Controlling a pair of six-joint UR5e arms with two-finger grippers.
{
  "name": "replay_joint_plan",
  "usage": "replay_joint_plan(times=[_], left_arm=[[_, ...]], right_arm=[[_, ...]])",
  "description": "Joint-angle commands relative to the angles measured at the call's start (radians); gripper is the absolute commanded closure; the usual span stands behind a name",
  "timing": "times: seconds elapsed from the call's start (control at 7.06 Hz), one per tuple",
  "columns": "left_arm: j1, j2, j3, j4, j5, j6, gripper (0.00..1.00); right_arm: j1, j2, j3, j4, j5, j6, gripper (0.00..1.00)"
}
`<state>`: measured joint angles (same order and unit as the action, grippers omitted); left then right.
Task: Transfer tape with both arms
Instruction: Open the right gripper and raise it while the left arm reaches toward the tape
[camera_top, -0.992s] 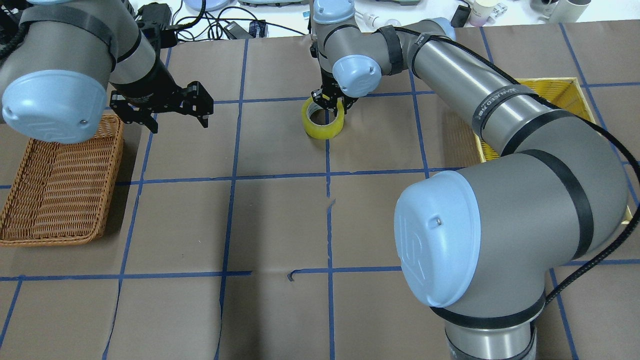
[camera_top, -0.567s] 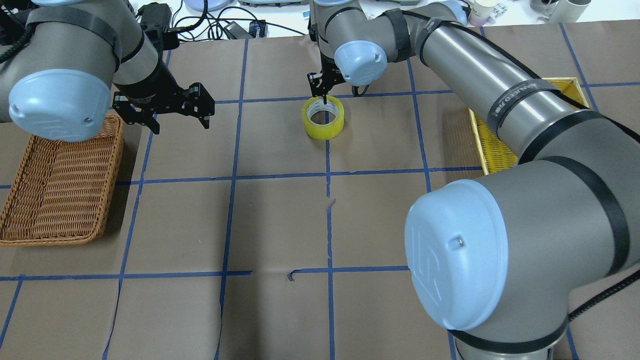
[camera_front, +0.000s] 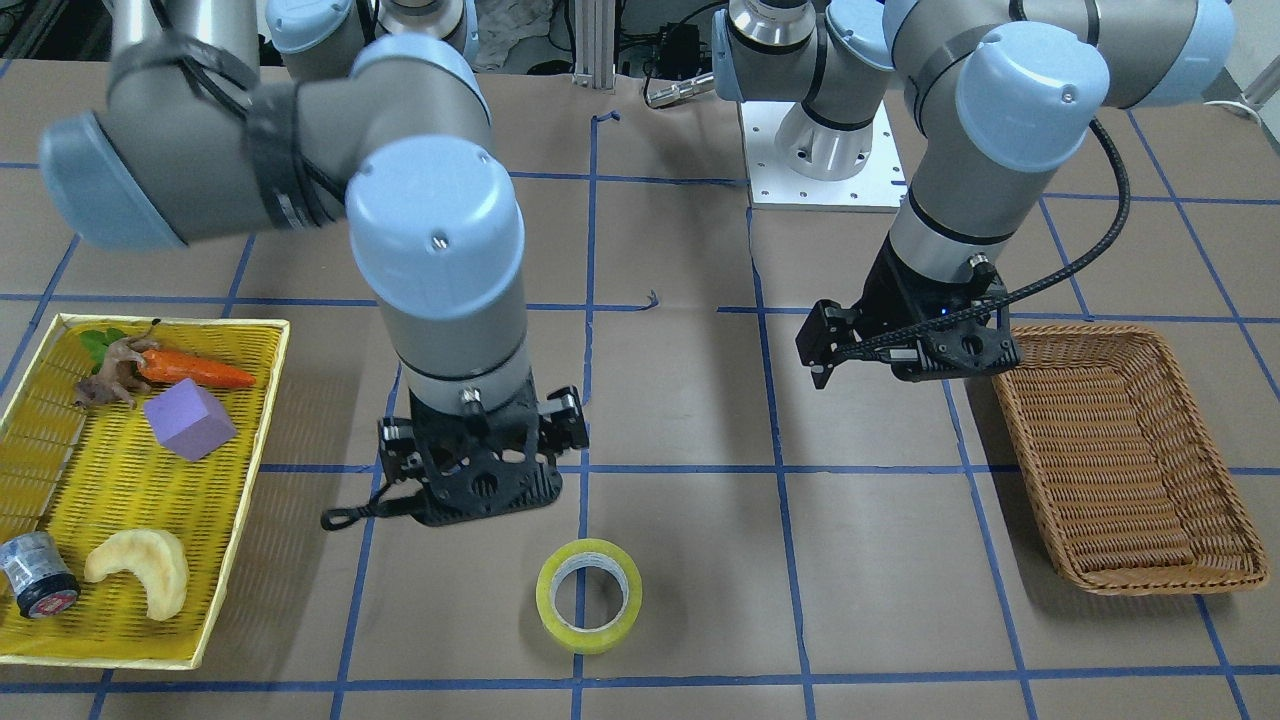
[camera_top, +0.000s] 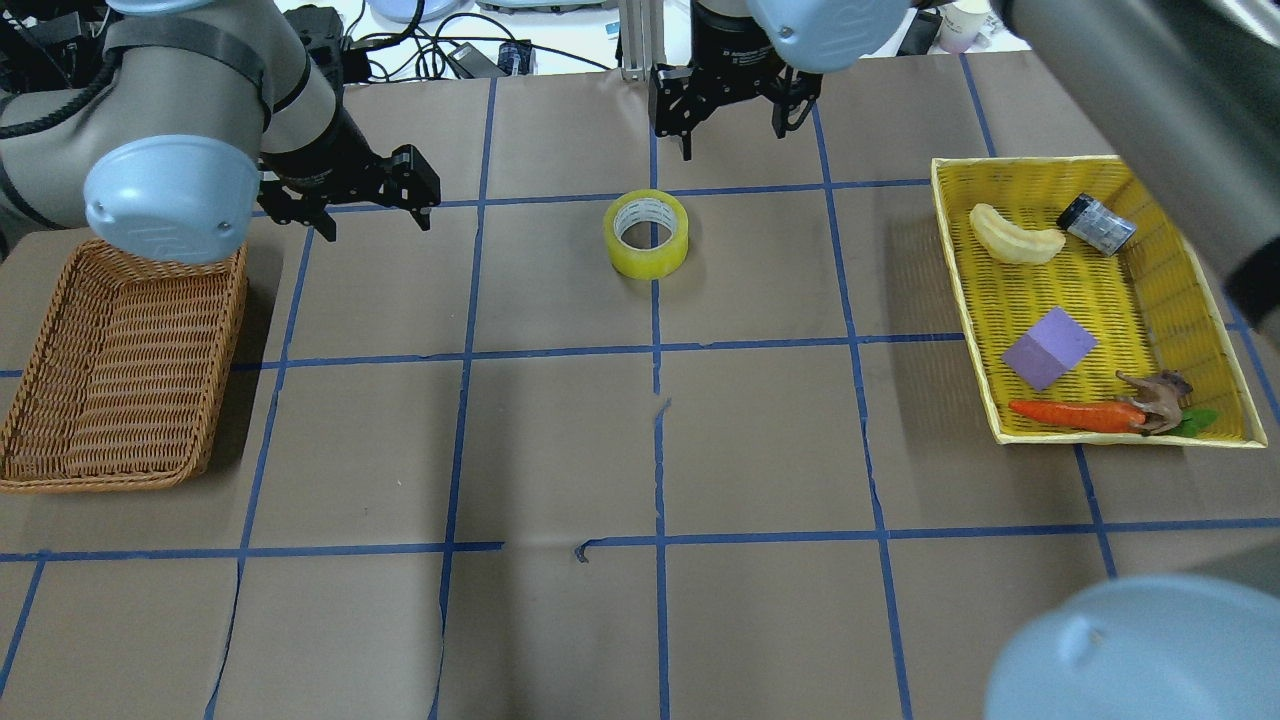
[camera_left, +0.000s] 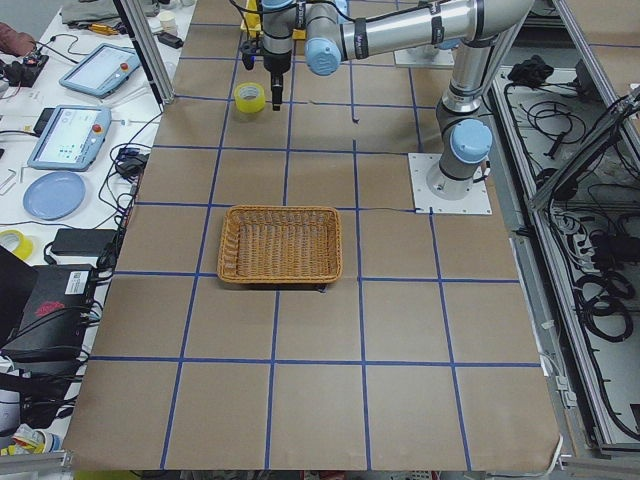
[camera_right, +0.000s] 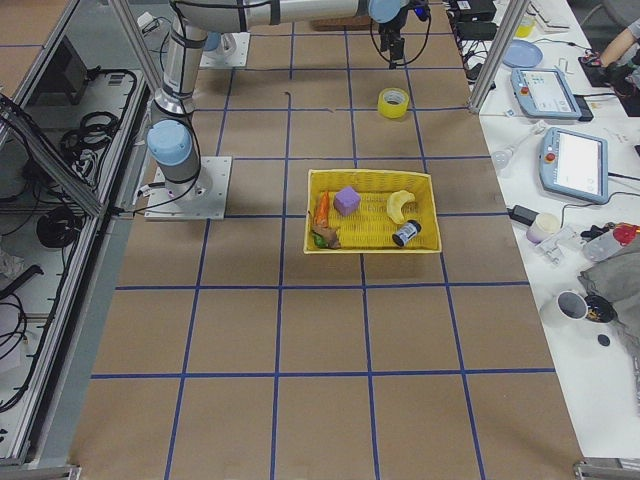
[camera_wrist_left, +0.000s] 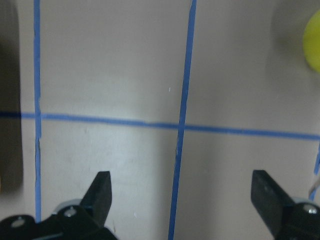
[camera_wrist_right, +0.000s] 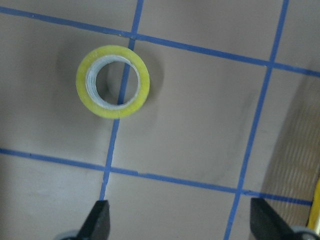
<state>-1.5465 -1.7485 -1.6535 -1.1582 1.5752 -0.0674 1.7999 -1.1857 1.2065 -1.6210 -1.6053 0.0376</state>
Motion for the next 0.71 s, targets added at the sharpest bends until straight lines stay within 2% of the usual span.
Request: replay_joint_plan(times=[0.0, 0.14, 0.28, 0.57], left_arm=[[-0.024, -0.109, 0.034, 0.192, -0.023, -0.014, 0.00], [-0.056, -0.161, 0.034, 0.265, -0.085, -0.059, 0.00], [-0.082, -0.208, 0.034, 0.346, -0.137, -0.136, 0.00], [-0.165, -0.322, 0.034, 0.479, -0.141, -0.170, 0.00]], right_arm=[[-0.112, -0.237, 0.249, 0.038, -0.001, -0.118, 0.00], [-0.160, -0.323, 0.354, 0.033, 0.001, -0.125, 0.00], [-0.166, -0.347, 0.399, 0.017, 0.001, -0.120, 0.00], [-0.172, -0.342, 0.329, 0.021, -0.001, -0.123, 0.00]])
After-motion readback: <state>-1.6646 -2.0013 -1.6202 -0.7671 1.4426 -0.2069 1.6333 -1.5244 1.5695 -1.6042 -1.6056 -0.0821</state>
